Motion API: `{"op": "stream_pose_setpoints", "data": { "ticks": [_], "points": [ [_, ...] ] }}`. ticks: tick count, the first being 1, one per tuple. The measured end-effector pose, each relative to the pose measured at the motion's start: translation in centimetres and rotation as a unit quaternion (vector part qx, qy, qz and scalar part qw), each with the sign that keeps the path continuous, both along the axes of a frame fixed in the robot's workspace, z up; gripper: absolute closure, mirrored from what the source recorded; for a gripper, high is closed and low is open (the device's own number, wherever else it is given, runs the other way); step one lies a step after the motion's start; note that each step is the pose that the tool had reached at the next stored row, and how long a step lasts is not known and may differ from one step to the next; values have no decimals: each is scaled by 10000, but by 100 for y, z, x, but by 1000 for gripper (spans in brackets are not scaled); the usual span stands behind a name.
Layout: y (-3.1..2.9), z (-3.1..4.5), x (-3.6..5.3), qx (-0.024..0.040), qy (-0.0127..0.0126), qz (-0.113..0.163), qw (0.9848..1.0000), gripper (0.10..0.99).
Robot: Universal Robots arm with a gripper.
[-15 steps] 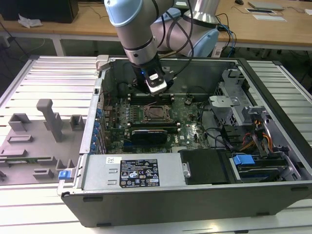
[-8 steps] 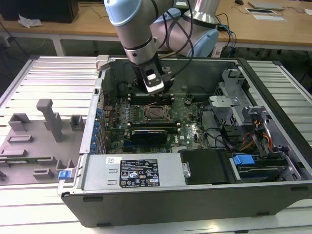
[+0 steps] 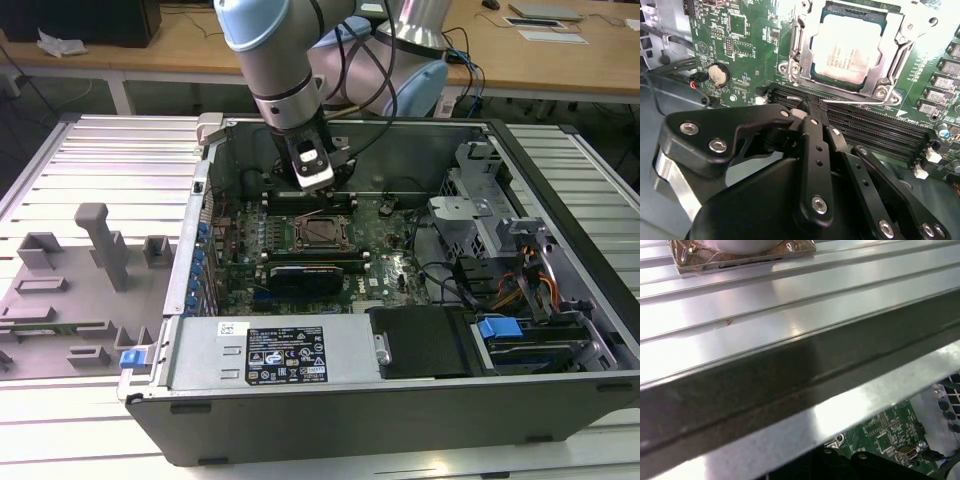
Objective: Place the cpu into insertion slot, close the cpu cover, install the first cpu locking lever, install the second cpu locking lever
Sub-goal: 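Install the first cpu locking lever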
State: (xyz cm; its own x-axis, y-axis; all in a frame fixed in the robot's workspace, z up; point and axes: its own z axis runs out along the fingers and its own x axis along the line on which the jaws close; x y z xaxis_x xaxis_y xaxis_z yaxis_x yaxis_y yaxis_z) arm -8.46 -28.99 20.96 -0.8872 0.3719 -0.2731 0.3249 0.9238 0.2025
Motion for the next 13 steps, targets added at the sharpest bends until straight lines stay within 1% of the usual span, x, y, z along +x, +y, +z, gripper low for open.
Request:
{"op": "stream_pose_setpoints", "data": {
  "ticks": [4, 9, 13],
  "points": [
    [2, -26, 0, 0, 1, -75, 10000, 980],
    [2, -73, 0, -1, 0, -94, 10000, 980],
    [2, -95, 0, -1, 1, -97, 10000, 980]
  ]
}}
